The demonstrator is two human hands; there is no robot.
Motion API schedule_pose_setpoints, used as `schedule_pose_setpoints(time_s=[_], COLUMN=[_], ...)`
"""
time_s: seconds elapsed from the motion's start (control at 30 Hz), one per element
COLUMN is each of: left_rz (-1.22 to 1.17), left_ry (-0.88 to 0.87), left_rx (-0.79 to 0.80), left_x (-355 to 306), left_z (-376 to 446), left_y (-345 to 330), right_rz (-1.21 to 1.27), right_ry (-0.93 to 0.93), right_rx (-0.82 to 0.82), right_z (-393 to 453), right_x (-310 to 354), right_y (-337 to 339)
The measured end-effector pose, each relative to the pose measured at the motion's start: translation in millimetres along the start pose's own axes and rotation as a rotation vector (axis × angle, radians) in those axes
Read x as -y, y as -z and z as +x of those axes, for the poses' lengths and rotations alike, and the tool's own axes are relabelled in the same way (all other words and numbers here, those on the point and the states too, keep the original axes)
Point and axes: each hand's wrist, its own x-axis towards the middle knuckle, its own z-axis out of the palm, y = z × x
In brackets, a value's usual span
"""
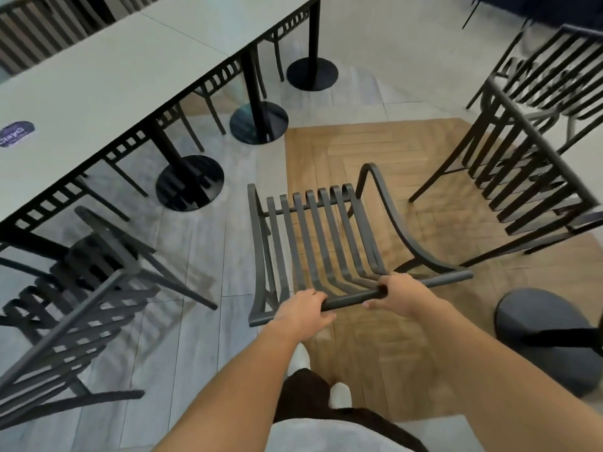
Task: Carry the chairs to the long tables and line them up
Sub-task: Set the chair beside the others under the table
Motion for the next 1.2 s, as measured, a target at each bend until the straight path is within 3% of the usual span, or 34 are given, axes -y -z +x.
schedule_pose_setpoints(time_s=[0.3,0.43,0.77,1.2], left_rz=[0.149,0.167,0.261,0.228], left_ry=[0.149,0.246,0.475,0.620], left_rx=[0.167,0.194,-0.013,-0.104], left_x=[2,2,-19,-82], left_z=[37,45,38,27], left_y=[-5,-11,-26,-61], right_rz=[-0.260,-0.266,-0.377,-0.513], right_ry=[0.017,0.089,0.302,0.424], right_rx=[-0.085,0.024,0.203,0.124], right_z=[32,45,64,58], right_x=[-11,-20,-31,-74], right_y=[-12,-6,6,3])
